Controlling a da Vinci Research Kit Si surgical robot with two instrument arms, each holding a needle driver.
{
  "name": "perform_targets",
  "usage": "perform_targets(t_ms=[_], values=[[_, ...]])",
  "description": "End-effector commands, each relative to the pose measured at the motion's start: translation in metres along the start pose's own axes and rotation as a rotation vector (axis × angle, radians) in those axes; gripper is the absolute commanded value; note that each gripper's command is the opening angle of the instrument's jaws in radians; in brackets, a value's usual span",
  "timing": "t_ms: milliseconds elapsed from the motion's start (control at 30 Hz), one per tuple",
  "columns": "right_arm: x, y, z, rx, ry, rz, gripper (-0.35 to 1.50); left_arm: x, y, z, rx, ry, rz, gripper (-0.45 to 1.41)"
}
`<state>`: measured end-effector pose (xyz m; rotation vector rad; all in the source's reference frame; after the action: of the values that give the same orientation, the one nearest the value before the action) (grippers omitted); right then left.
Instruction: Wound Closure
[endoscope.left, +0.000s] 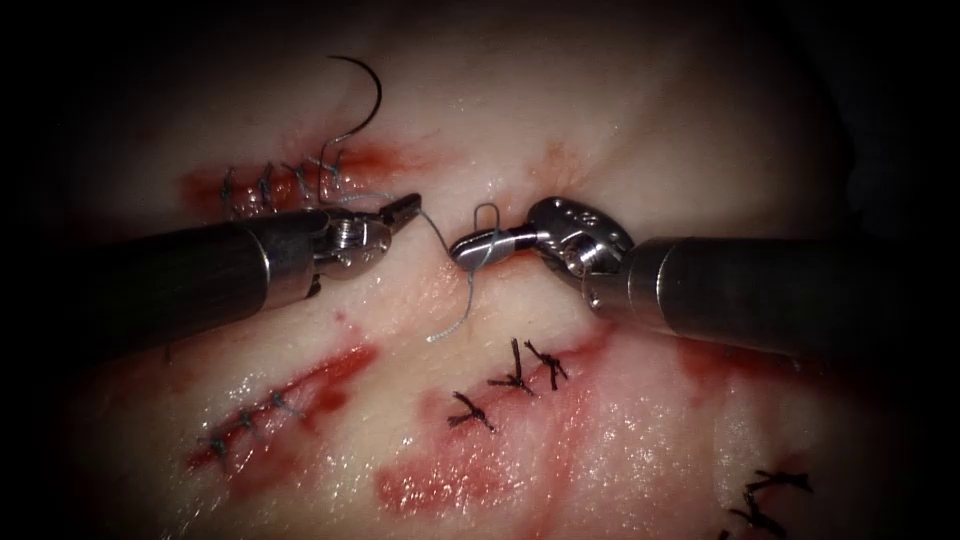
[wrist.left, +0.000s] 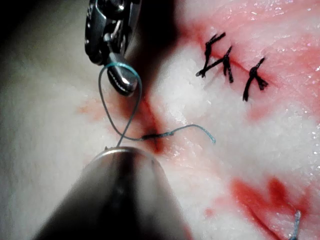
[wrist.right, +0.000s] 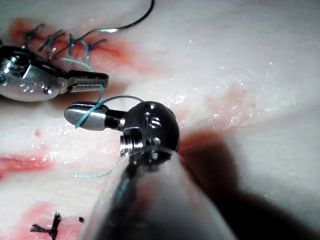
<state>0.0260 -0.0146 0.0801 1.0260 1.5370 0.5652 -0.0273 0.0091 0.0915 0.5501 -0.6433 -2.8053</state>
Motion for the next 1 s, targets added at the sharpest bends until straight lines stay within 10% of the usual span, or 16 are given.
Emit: perform_targets(t_ms=[33, 300, 600, 1000], values=[[-0.0001, 0.0010, 0.0012, 0.003, -0.042, -0.021, -0.25, 0.0006, -0.0003, 0.0013, 0.003, -0.005, 0.006, -0.45], [-0.0006, 0.0018, 0.0028, 0.003, -0.151, -0.115, -0.16, 0.0014, 0.0000, 0.0018, -0.012, -0.011, 0.012, -0.45], [-0.0025, 0.0028, 0.0040, -0.033, -0.239, -0.197, 0.22, 0.0020, 0.0000, 0.0015, -0.015, 0.005, 0.007, -0.45], [-0.0034, 0.0031, 0.0061, -0.030, -0.558, -0.392, 0.89, 0.0017, 0.0004, 0.0013, -0.016, 0.007, 0.011, -0.45]])
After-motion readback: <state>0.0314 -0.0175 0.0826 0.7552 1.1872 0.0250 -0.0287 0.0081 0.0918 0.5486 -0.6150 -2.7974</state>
